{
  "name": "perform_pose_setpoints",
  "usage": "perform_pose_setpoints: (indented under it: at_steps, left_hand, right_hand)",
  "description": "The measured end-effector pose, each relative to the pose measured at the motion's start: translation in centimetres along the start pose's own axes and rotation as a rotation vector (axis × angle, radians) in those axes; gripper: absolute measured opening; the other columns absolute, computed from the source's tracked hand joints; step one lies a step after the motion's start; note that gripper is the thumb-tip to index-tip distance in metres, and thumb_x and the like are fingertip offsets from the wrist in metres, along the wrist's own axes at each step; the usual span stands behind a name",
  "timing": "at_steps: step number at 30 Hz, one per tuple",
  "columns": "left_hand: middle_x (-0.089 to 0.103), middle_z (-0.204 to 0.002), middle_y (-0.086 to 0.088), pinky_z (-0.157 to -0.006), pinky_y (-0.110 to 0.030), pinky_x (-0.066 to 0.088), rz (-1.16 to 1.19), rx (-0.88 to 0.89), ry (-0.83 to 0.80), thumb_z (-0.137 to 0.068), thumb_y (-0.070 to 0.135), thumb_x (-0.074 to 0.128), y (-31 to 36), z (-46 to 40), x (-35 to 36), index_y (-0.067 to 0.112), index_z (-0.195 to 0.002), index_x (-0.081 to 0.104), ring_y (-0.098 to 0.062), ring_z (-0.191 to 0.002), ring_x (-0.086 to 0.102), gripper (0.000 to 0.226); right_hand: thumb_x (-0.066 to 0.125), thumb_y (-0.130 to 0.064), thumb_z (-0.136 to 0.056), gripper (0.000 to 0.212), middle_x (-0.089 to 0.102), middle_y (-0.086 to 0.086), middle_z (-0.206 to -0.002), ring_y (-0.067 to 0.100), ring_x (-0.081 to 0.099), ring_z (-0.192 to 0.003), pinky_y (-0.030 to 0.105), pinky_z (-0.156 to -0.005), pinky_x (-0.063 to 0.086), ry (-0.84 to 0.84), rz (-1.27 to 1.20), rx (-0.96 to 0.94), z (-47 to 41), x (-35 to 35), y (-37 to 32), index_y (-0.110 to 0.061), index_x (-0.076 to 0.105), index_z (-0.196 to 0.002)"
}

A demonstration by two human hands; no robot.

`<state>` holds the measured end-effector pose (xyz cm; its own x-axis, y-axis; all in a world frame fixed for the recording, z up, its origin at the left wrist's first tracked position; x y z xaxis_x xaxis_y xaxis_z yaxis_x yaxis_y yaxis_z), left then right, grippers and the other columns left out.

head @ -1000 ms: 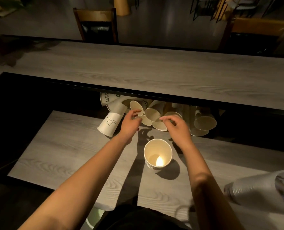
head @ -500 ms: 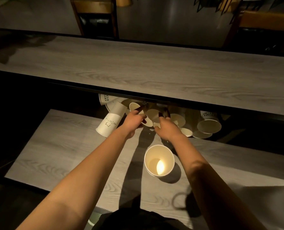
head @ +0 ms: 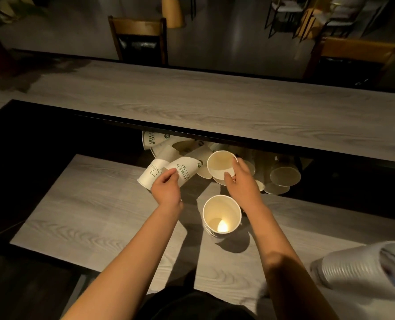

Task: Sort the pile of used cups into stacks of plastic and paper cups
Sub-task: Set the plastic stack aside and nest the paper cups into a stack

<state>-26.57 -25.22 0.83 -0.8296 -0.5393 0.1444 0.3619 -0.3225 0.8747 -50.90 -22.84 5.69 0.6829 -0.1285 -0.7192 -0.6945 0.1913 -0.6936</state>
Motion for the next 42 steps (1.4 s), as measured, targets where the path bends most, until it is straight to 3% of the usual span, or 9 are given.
perform_pose_setpoints:
  at_steps: [2,6,11,17,21,27,34,37,42]
  left_hand:
    - [0.066,-0.111,-0.002,-0.070,-0.029,0.059,0.037,-0.033,0.043,-0.089,-0.002,0.068,0.1,0.7,-1.5,0.016,-0.094,0.072,-0.028,-0.107,0.067,0.018]
    - [0.064,-0.120,-0.010,-0.065,-0.033,0.061,0.089,-0.082,0.079,-0.089,0.000,0.068,0.7,1.9,-4.1,0.018,-0.110,0.062,-0.030,-0.099,0.071,0.028]
    - [0.069,-0.113,-0.012,-0.043,-0.019,0.048,0.117,-0.096,0.056,-0.094,0.001,0.061,1.4,3.0,-5.9,0.012,-0.117,0.065,-0.024,-0.089,0.070,0.025]
    - [0.071,-0.108,-0.007,-0.052,-0.023,0.047,0.143,-0.066,0.003,-0.097,0.005,0.057,3.6,4.3,-6.4,0.017,-0.117,0.065,-0.024,-0.092,0.070,0.025]
    - [0.069,-0.102,-0.006,-0.047,-0.015,0.047,0.114,0.126,-0.070,-0.101,0.009,0.053,7.0,6.5,-5.7,0.017,-0.108,0.065,-0.012,-0.075,0.064,0.016]
    - [0.066,-0.096,0.010,-0.061,-0.009,0.050,-0.104,0.703,-0.172,-0.101,0.012,0.054,13.3,13.2,-4.3,0.031,-0.097,0.063,0.003,-0.084,0.065,0.022]
    - [0.058,-0.102,0.017,-0.083,-0.022,0.049,-0.471,1.259,-0.558,-0.087,-0.001,0.056,12.9,19.0,-0.7,0.022,-0.106,0.063,-0.011,-0.095,0.060,0.031]
    - [0.059,-0.101,0.013,-0.080,-0.017,0.047,-0.655,1.310,-0.642,-0.084,-0.006,0.062,10.2,19.5,0.3,0.022,-0.104,0.062,-0.007,-0.093,0.056,0.034]
    - [0.061,-0.093,0.010,-0.070,-0.029,0.054,-0.868,1.133,-0.828,-0.083,0.005,0.068,4.8,18.4,1.2,0.024,-0.094,0.065,-0.007,-0.087,0.056,0.022]
  right_hand:
    - [0.049,-0.023,-0.106,0.054,0.033,0.001,-0.163,0.013,0.058,-0.107,0.024,-0.096,0.042,0.083,-0.086,-0.012,1.1,-1.2,-0.2,-0.017,0.035,-0.157]
    - [0.049,-0.022,-0.106,0.046,0.044,-0.001,-0.156,0.015,0.052,-0.128,0.023,-0.098,0.041,0.201,-0.204,0.029,2.9,-3.2,0.1,-0.019,0.047,-0.152]
    - [0.054,-0.019,-0.104,0.043,0.051,-0.002,-0.150,0.007,0.052,-0.114,0.017,-0.089,0.040,0.267,-0.240,0.047,4.0,-4.7,0.6,-0.020,0.054,-0.146]
    - [0.061,-0.015,-0.099,0.040,0.057,-0.001,-0.144,0.016,0.057,-0.123,0.016,-0.087,0.041,0.405,-0.235,0.036,5.5,-7.1,0.5,-0.021,0.063,-0.138]
    - [0.059,-0.014,-0.098,0.038,0.057,-0.002,-0.144,0.018,0.057,-0.125,0.018,-0.086,0.043,0.469,-0.221,0.050,6.6,-8.7,0.5,-0.024,0.065,-0.135]
    - [0.057,-0.011,-0.098,0.036,0.060,-0.003,-0.140,0.015,0.054,-0.123,0.003,-0.075,0.032,0.556,-0.216,0.057,8.6,-10.7,0.0,-0.024,0.069,-0.130]
    - [0.053,-0.009,-0.098,0.035,0.063,0.001,-0.136,0.016,0.056,-0.121,0.007,-0.077,0.038,0.599,-0.232,-0.004,9.7,-12.9,-1.3,-0.021,0.071,-0.126]
    - [0.053,-0.007,-0.097,0.035,0.065,0.000,-0.133,0.006,0.053,-0.116,0.005,-0.079,0.039,0.629,-0.250,-0.019,10.0,-13.7,-2.0,-0.020,0.072,-0.124]
    - [0.051,-0.002,-0.096,0.036,0.069,-0.003,-0.124,0.002,0.057,-0.110,0.004,-0.083,0.045,0.687,-0.298,-0.097,10.9,-15.5,-3.8,-0.017,0.075,-0.119]
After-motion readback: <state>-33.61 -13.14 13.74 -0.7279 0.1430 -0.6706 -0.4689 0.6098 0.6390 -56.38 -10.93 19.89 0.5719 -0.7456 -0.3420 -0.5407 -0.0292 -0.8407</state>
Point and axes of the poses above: each hand's wrist, its own z-axis away from the middle knuckle, its own x-axis out of the palm, y = z × x, the point moved 9 cm from there along -z, towards the middle knuckle
